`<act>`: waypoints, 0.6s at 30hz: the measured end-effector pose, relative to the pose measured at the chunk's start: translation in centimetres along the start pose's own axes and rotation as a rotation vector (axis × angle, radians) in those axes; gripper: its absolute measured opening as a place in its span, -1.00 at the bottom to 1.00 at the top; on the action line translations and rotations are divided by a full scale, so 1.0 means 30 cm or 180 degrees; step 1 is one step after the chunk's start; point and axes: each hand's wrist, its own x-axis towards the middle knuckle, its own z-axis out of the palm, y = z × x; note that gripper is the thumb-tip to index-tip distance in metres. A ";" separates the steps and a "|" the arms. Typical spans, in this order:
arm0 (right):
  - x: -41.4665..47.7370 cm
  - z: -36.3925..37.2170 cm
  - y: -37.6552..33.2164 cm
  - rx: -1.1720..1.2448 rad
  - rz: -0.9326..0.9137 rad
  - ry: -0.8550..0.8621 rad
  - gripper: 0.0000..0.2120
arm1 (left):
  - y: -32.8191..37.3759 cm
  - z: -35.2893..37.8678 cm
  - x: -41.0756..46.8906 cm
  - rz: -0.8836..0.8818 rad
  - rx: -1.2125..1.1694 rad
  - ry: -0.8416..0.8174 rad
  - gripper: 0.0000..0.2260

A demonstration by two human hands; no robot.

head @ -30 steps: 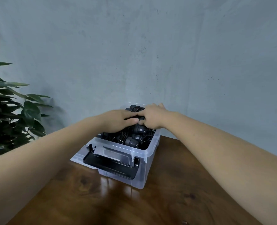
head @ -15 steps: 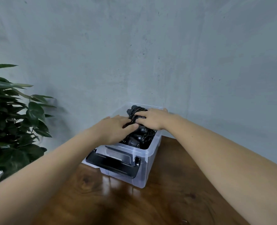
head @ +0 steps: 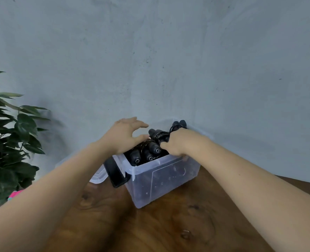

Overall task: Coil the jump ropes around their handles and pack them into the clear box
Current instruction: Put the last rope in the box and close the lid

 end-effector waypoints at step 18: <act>-0.373 0.068 0.231 0.0863 0.0314 0.0345 -0.62 | 0.196 0.114 0.196 -0.0637 -0.0882 -0.0248 -0.34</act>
